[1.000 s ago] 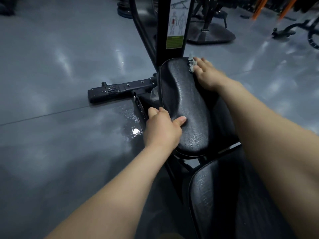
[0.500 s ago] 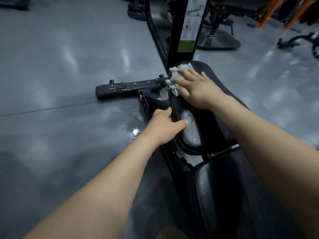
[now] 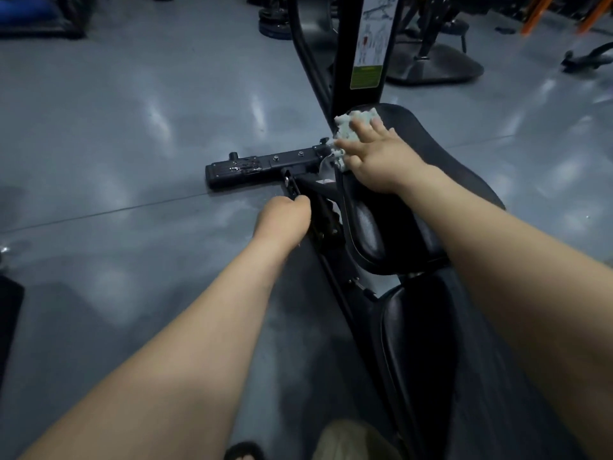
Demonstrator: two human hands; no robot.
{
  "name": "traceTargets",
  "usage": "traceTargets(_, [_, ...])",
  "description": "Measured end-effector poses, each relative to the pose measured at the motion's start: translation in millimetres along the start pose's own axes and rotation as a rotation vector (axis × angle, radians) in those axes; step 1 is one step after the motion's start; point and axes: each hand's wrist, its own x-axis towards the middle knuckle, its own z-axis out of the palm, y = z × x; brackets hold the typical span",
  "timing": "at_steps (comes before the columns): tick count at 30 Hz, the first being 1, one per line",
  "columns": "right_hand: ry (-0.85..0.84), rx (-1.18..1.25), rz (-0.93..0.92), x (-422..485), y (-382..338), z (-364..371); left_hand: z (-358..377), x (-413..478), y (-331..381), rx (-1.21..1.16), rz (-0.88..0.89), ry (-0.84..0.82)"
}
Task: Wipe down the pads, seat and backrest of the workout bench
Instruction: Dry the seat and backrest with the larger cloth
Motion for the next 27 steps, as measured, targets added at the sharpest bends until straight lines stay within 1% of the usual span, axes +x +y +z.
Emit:
traceTargets(3, [0.022, -0.004, -0.021, -30, -10, 8, 3, -6, -1, -0.050, -0.057, -0.001])
traceTargets(7, [0.021, 0.006, -0.053, -66, -21, 14, 6, -23, -4, -0.010, -0.089, 0.002])
traceTargets(9, [0.007, 0.025, -0.085, -79, -27, 17, 5, -27, -6, -0.017, -0.085, 0.029])
traceTargets(13, [0.019, 0.083, -0.180, -118, -30, 22, 14, -39, 1, -0.029, -0.064, 0.030])
traceTargets(19, [-0.062, 0.114, -0.233, -167, -14, 21, 36, -60, 17, -0.108, -0.052, 0.002])
traceTargets(23, [-0.076, 0.159, -0.177, -188, 18, 16, 57, -75, 30, -0.131, -0.032, -0.055])
traceTargets(25, [-0.067, 0.194, -0.072, -197, 48, 15, 67, -76, 30, -0.098, 0.005, -0.061])
traceTargets(27, [-0.085, 0.185, 0.075, -199, 80, 15, 72, -66, 24, -0.048, 0.026, -0.043])
